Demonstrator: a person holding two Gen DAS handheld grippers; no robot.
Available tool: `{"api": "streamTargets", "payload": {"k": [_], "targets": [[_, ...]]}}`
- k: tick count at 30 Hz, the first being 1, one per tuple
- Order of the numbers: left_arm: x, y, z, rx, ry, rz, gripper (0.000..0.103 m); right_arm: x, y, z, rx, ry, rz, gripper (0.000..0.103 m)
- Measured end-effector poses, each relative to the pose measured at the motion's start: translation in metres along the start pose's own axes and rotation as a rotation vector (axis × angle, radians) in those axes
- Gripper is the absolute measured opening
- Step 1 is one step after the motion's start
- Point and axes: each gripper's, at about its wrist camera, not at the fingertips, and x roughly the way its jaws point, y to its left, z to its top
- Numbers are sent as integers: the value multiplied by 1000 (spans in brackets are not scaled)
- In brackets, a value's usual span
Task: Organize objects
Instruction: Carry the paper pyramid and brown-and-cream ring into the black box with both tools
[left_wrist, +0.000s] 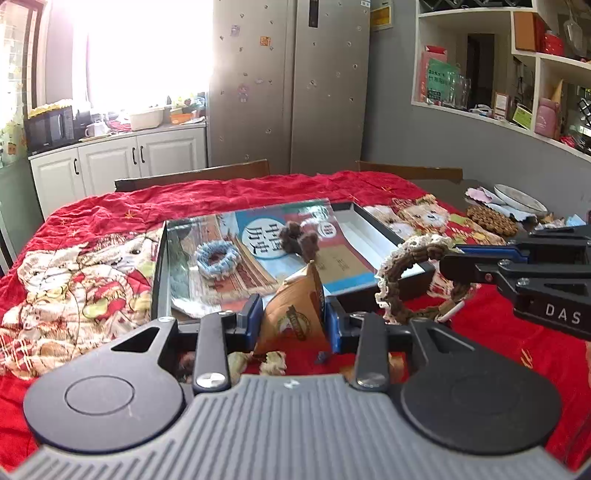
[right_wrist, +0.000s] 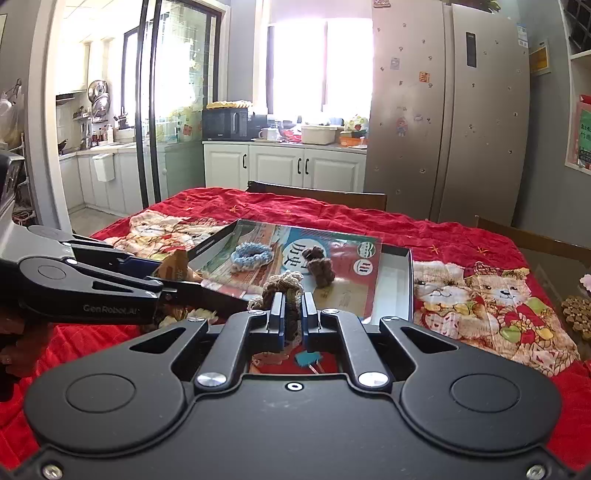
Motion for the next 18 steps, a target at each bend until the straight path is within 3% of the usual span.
{"api": "streamTargets", "payload": {"k": [8,18], "targets": [[14,11,17,-20,-17,17,40,27,-7,11,8,-3,-28,8],[39,27,26,-59,-3,60,40,63,1,27,16,-14,0,8]]}}
